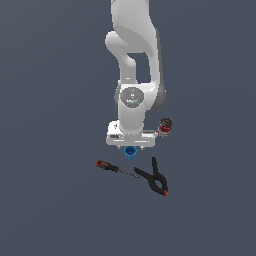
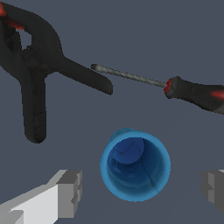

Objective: Pick up a designated object from a clutter of objects.

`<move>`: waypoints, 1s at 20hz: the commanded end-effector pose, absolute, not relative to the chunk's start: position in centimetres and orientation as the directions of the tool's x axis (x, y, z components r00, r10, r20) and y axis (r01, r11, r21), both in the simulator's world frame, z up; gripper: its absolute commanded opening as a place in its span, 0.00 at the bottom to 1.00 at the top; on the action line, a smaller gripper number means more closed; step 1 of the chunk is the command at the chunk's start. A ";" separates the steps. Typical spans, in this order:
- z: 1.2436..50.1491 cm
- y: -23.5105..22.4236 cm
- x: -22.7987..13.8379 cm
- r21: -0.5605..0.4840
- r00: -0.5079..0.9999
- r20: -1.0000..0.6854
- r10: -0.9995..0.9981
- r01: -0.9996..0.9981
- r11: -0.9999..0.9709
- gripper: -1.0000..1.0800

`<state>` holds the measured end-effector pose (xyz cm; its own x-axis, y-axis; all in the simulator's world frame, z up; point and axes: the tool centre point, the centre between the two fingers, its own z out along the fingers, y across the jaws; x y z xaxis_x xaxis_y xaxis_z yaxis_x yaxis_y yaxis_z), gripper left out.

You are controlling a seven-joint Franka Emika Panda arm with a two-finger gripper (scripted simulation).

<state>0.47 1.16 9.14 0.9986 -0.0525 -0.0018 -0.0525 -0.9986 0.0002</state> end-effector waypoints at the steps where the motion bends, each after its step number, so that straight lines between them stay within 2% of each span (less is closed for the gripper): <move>1: 9.1 1.1 0.5 0.000 0.999 -0.001 -0.053 -0.053 -0.999 0.96; 18: 4.0 1.2 0.5 0.000 0.999 0.000 -0.053 -0.053 -0.999 0.96; 19: 4.0 1.2 0.5 0.000 0.999 0.000 -0.053 -0.053 -0.999 0.00; 20: 4.0 1.2 0.5 0.000 0.999 0.000 -0.053 -0.053 -0.999 0.00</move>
<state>0.46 1.16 4.11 0.9986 -0.0533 0.0003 -0.0533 -0.9986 0.0000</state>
